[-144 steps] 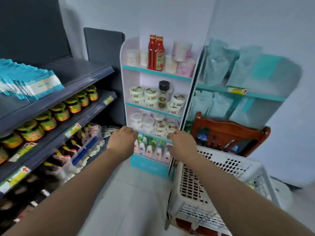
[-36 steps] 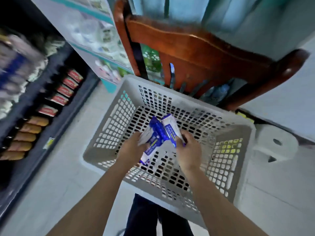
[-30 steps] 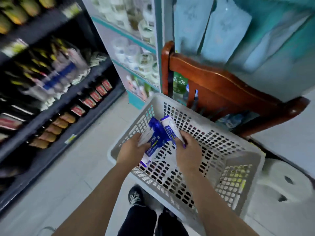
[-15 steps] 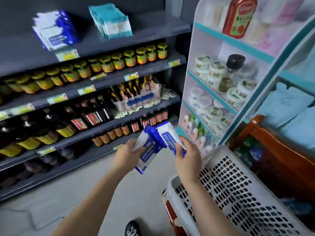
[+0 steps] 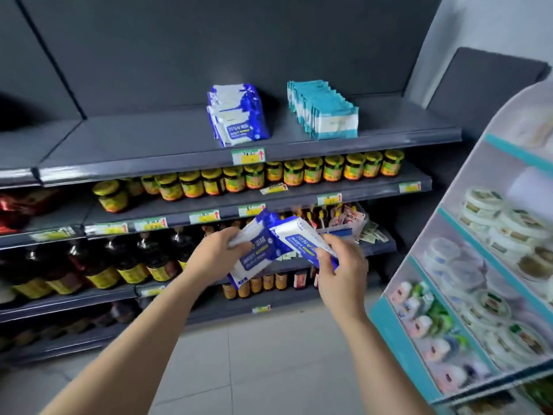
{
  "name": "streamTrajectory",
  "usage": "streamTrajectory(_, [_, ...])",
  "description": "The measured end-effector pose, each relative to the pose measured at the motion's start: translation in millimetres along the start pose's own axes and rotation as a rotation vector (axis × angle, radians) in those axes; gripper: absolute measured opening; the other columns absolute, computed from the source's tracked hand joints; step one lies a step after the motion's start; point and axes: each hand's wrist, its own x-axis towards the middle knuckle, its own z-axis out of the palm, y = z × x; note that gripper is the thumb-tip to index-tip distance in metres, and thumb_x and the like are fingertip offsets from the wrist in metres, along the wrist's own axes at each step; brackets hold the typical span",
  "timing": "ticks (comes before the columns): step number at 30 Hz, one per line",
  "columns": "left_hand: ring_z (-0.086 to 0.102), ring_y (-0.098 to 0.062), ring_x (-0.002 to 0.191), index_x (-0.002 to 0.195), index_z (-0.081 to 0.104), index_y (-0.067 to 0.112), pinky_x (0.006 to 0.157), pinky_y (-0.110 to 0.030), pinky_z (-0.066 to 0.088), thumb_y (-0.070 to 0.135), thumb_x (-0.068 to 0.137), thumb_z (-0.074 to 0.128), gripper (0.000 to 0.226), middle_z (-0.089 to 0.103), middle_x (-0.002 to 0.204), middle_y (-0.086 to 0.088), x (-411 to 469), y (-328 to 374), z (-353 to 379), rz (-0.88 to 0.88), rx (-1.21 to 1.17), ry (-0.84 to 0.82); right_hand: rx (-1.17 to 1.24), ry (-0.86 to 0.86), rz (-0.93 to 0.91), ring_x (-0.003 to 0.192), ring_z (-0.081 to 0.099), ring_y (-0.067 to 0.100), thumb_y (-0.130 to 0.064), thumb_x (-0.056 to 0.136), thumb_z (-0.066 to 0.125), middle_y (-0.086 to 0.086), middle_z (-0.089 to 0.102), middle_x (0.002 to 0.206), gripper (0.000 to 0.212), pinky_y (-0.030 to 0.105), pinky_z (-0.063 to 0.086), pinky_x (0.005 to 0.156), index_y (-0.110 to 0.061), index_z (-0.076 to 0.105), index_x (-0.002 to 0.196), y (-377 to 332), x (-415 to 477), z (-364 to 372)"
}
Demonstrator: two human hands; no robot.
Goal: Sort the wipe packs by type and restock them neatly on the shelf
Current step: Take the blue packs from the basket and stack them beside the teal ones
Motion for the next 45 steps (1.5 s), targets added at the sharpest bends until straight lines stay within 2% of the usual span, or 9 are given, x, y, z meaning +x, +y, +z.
streamTrajectory(11, [0.063, -0.021, 0.079, 0.089, 0.069, 0.025, 0.074, -0.035, 0.048, 0.041, 0.081, 0.069, 0.018, 0.070, 0.082, 0.002, 149, 17, -88, 0.067, -0.022, 0.099, 0.081, -0.533, -0.208, 0.103, 0.057, 0.017, -0.011, 0.085, 0.069, -0.018, 0.053, 0.092, 0.026, 0.035, 0.043, 0.093, -0.016, 0.072, 0.110, -16, 168, 80])
streamTrajectory(17, [0.062, -0.023, 0.084, 0.097, 0.068, 0.017, 0.069, -0.037, 0.049, 0.008, 0.088, 0.049, 0.022, 0.069, 0.091, -0.002, 212, 35, -112, 0.125, 0.130, 0.031, 0.005, -0.568, -0.357, 0.094, 0.057, 0.018, -0.019, 0.086, 0.068, -0.017, 0.054, 0.082, 0.026, 0.032, 0.045, 0.084, -0.024, 0.072, 0.111, -31, 245, 121])
streamTrajectory(22, [0.061, -0.020, 0.095, 0.110, 0.067, 0.018, 0.077, -0.033, 0.049, 0.003, 0.088, 0.047, 0.033, 0.067, 0.100, 0.002, 265, 42, -127, 0.150, 0.149, 0.009, -0.093, -0.546, -0.378, 0.099, 0.051, 0.013, -0.024, 0.091, 0.063, -0.008, 0.068, 0.104, 0.025, 0.027, 0.040, 0.075, -0.026, 0.068, 0.115, -31, 294, 162])
streamTrajectory(29, [0.066, -0.024, 0.098, 0.110, 0.069, 0.026, 0.081, -0.044, 0.055, 0.008, 0.090, 0.041, 0.039, 0.071, 0.101, 0.002, 334, 32, -143, 0.113, 0.031, -0.095, -0.175, -0.584, -0.314, 0.104, 0.050, 0.012, -0.027, 0.093, 0.061, -0.006, 0.064, 0.107, 0.028, 0.031, 0.046, 0.081, -0.024, 0.064, 0.120, -29, 342, 204])
streamTrajectory(32, [0.066, -0.023, 0.099, 0.110, 0.067, 0.025, 0.084, -0.040, 0.054, 0.034, 0.100, 0.045, 0.026, 0.071, 0.101, 0.002, 352, 25, -144, 0.041, -0.076, -0.153, -0.207, -0.647, -0.294, 0.106, 0.050, 0.013, -0.027, 0.093, 0.060, -0.006, 0.064, 0.109, 0.029, 0.034, 0.045, 0.085, -0.026, 0.063, 0.122, -28, 352, 217])
streamTrajectory(36, [0.065, -0.021, 0.099, 0.111, 0.062, 0.026, 0.089, -0.038, 0.052, 0.063, 0.092, 0.036, 0.049, 0.067, 0.111, -0.001, 356, 21, -143, -0.031, -0.315, -0.137, -0.216, -0.734, -0.238, 0.105, 0.054, 0.015, -0.029, 0.093, 0.059, -0.003, 0.059, 0.112, 0.033, 0.030, 0.044, 0.084, -0.028, 0.061, 0.126, -24, 356, 230])
streamTrajectory(39, [0.060, -0.015, 0.107, 0.118, 0.057, 0.032, 0.095, -0.037, 0.049, 0.083, 0.061, 0.058, 0.077, 0.061, 0.118, 0.003, 351, 16, -141, 0.004, -0.311, -0.152, -0.196, -0.765, -0.229, 0.099, 0.055, 0.015, -0.032, 0.093, 0.060, -0.003, 0.055, 0.108, 0.033, 0.027, 0.043, 0.078, -0.030, 0.061, 0.125, -24, 361, 237])
streamTrajectory(42, [0.023, -0.019, 0.136, 0.147, 0.026, 0.029, 0.111, -0.039, 0.030, 0.066, 0.050, 0.081, 0.117, 0.027, 0.143, 0.002, 350, 10, -131, 0.019, 0.119, -0.072, -0.167, -0.753, -0.256, 0.106, 0.051, 0.012, -0.036, 0.088, 0.066, -0.007, 0.056, 0.111, 0.034, 0.023, 0.039, 0.074, -0.029, 0.062, 0.121, -22, 364, 245])
streamTrajectory(45, [0.013, -0.023, 0.140, 0.150, 0.006, 0.031, 0.114, -0.043, 0.026, 0.056, 0.040, 0.089, 0.140, 0.015, 0.149, 0.001, 354, 1, -121, -0.063, 0.062, 0.015, -0.056, -0.721, -0.178, 0.121, 0.042, 0.009, -0.039, 0.074, 0.079, -0.007, 0.044, 0.130, 0.073, 0.025, 0.041, 0.093, -0.025, 0.045, 0.137, -20, 367, 249])
